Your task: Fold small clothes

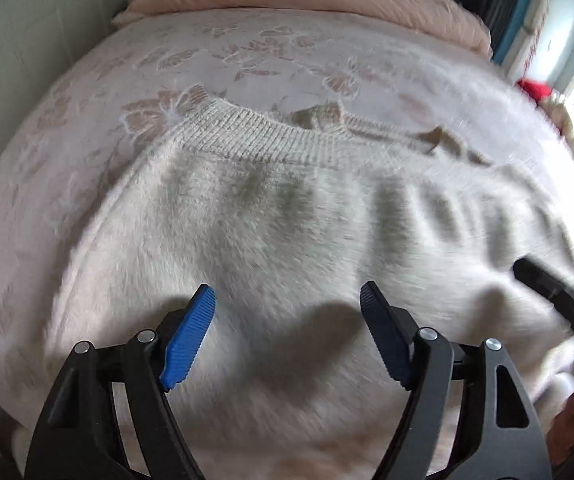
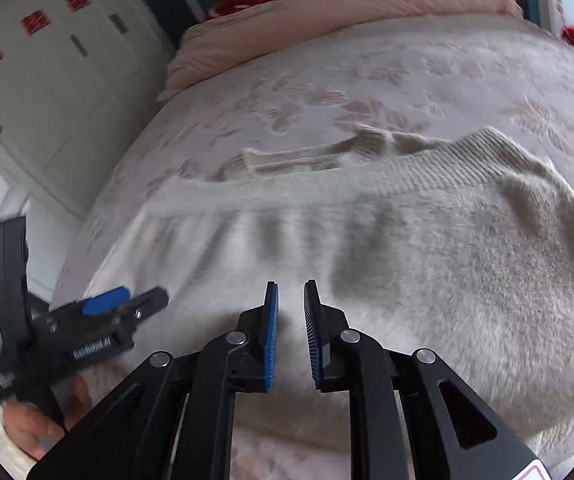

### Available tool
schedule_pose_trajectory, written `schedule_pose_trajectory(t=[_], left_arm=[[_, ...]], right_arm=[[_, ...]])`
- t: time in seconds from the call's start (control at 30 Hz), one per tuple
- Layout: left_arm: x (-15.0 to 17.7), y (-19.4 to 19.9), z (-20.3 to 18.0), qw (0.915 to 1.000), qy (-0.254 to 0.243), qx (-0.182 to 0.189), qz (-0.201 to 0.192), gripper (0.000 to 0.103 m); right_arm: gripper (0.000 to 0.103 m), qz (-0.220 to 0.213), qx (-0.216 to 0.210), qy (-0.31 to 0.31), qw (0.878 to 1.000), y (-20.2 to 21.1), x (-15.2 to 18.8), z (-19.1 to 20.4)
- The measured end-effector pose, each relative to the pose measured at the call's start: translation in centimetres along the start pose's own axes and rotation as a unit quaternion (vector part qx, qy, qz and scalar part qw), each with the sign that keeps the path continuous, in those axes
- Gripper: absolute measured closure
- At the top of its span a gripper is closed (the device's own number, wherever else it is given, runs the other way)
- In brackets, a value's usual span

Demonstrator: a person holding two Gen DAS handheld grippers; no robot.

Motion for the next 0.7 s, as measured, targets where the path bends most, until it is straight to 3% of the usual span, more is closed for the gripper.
schedule_pose_trajectory(t=[0.03,0.1,0.17,0.27,0.37,0.4,0.43,0.5,0.6,0.7], left_arm=[[0.3,0.3,-0.1,0.9999,0.01,0.009,-0.001,0.03],[1.2,-0.5,-0.4,0.9999,-0.002,-0.007,0.013,0.029],[2.2,-1.9,-0.4,0.9989,-0.025,-0.029,0.025,0.027],[2.5,0.6,-0.1,0.9996,-0.015,-0.026,0.003,0.029],[3.0,1.5,0.2,0.999,-0.018,-0.04,0.001,0.028],[3.4,0.9,0.4,0.9985,-0.024,-0.049,0.011,0.028],[4.0,-0.3,0.7,0.9977,-0.028,-0.057,0.025,0.026],[4.7,-1.1,1.0,0.9971,-0.034,-0.065,0.022,0.025],[4.0,1.4,0.3,0.9968,-0.041,-0.068,0.003,0.027],[2.5,3.8,-0.5,0.9961,-0.048,-0.064,-0.037,0.025]], right_arm=[[0.088,0.018,0.018,0.021,0.999,-1.3,1.2,-0.1],[0.092,0.037,0.045,0.032,0.998,-3.3,2.8,-1.1],[0.093,0.032,0.035,0.008,0.999,-1.9,2.8,-0.9],[0.089,0.024,-0.007,0.005,1.0,0.5,3.0,0.7],[0.089,0.045,0.021,0.036,0.998,-1.6,4.3,1.0],[0.09,0.066,0.039,0.042,0.996,-2.9,5.6,0.7],[0.094,0.06,0.038,0.046,0.996,-3.6,5.9,0.3],[0.094,0.061,0.041,0.04,0.997,-2.9,5.4,0.8],[0.089,0.032,0.003,0.026,0.999,0.1,3.2,2.6],[0.089,0.01,0.008,0.053,0.999,0.0,1.2,4.2]])
Point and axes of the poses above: each gripper's, at about its wrist camera, not at the fingertips, and y roughly against the way its jaws point, z to its left, x to its underside, the point moved 5 cm from there along -y, roughly the way its jaws point, and after that the axes turned 14 degrees about -y, right-handed, at the moved point
